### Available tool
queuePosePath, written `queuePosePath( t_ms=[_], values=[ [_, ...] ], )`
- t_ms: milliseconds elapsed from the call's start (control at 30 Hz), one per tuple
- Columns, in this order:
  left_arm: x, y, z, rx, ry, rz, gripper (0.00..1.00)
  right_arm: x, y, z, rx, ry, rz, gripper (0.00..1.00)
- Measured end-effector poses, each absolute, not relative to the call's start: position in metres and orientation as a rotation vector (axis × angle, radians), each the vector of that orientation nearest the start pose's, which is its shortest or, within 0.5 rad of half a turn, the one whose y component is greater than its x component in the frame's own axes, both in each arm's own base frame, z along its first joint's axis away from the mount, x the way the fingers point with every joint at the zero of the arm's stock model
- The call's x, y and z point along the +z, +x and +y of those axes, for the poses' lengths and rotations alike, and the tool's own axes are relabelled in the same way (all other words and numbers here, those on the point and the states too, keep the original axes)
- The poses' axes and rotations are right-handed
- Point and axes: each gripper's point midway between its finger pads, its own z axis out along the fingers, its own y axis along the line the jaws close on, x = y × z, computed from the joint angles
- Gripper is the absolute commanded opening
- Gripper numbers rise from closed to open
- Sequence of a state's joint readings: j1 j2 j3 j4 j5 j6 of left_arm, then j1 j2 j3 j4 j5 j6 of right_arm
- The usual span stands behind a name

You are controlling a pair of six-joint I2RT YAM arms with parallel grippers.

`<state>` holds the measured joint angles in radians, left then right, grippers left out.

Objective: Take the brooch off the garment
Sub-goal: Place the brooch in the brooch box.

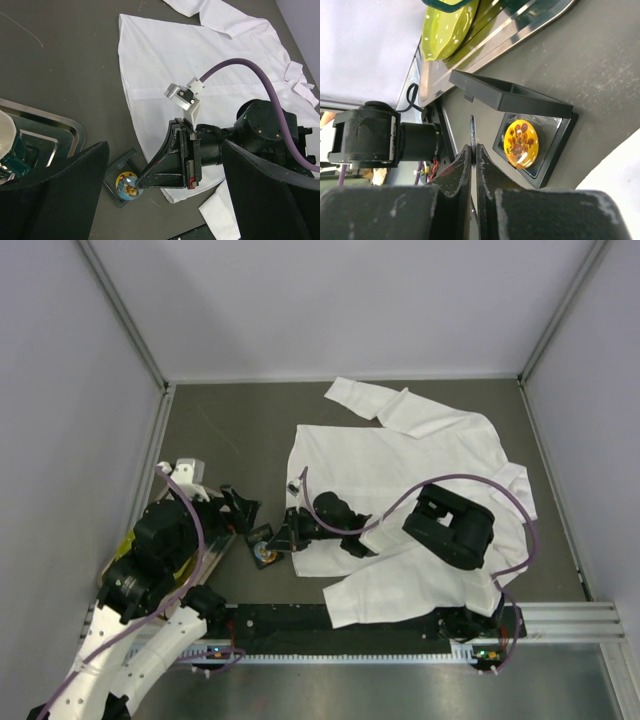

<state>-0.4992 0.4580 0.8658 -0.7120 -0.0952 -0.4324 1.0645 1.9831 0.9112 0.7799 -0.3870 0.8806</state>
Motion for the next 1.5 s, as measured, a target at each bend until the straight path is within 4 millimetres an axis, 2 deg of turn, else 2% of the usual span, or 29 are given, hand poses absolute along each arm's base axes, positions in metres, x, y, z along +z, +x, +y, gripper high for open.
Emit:
queuePosePath(
  t_ms=[233, 633, 1500],
  values=[
    [0.273, 0.185, -0.101, -0.551, -0.002, 1.903, 0.99, 0.064, 0.160, 0.485, 1.564, -0.524, 2.202, 0.00],
    [0.276, 0.182, -0.100, -0.558, -0.003, 1.887, 0.99, 0.052, 0.161, 0.487, 1.538, -0.532, 2.232, 0.00],
    [0.274, 0.181, -0.103, -0.568, 0.009, 1.892, 0.99, 0.050, 0.165, 0.488, 1.509, -0.532, 2.237, 0.02]
  ],
)
